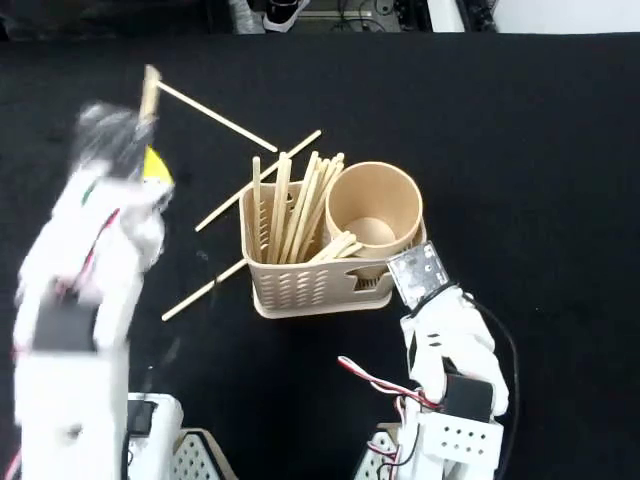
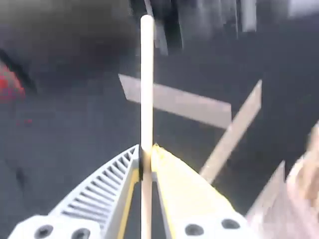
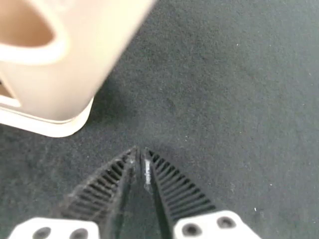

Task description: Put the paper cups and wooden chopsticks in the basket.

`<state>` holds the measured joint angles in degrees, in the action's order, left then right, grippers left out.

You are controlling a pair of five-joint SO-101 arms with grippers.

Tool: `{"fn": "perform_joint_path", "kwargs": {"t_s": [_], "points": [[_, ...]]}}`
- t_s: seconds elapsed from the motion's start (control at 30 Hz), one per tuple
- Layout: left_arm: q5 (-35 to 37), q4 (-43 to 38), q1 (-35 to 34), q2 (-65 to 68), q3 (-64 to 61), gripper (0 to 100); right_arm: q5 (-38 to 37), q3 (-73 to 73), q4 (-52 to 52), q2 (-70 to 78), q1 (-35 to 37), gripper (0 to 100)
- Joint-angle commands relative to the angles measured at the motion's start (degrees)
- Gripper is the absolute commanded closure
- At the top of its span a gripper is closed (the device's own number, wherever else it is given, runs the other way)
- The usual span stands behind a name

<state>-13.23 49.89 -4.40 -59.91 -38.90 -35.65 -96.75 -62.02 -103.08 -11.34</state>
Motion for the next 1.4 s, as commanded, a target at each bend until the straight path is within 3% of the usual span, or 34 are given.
{"fn": "perform_joint_path", "kwargs": {"t_s": [0.0,0.1,0.2,0.37,0.6,0.8,0.9,0.97,1.1,1.37], "points": [[8.97,-16.97,1.36,-24.88,-6.55,97,-0.44,0.13,-0.18,-2.42,0.44,98.6],[11.16,-28.04,5.85,-33.76,-12.97,97,-0.44,0.13,-0.18,-2.42,0.44,98.6],[11.34,-33.85,12.26,-35.96,-16.04,97,-0.44,0.13,-0.18,-2.42,0.53,98.6],[16.88,-34.02,20.18,-32.97,-16.04,97,-0.44,0.13,-0.18,-2.42,0.53,98.6],[31.56,-33.85,20.70,-22.15,-18.86,97,-0.44,0.13,-0.18,-2.42,0.53,98.6],[32.35,-33.41,20.70,-15.47,-20.53,93,-0.44,0.13,-0.09,-2.42,0.35,98.6],[32.35,-23.74,21.14,-14.77,-18.24,75,-0.44,0.13,-0.18,-2.42,0.35,98.6],[31.38,-15.56,21.32,-14.15,-13.41,75,-0.44,0.13,-0.18,-2.42,0.35,98.6],[26.90,-7.91,20.18,-11.34,-4.44,75,-0.44,0.13,-0.18,-2.42,0.35,98.6],[27.16,-0.18,5.76,7.12,10.15,75,-0.44,0.13,-0.18,-2.42,0.26,98.6]]}}
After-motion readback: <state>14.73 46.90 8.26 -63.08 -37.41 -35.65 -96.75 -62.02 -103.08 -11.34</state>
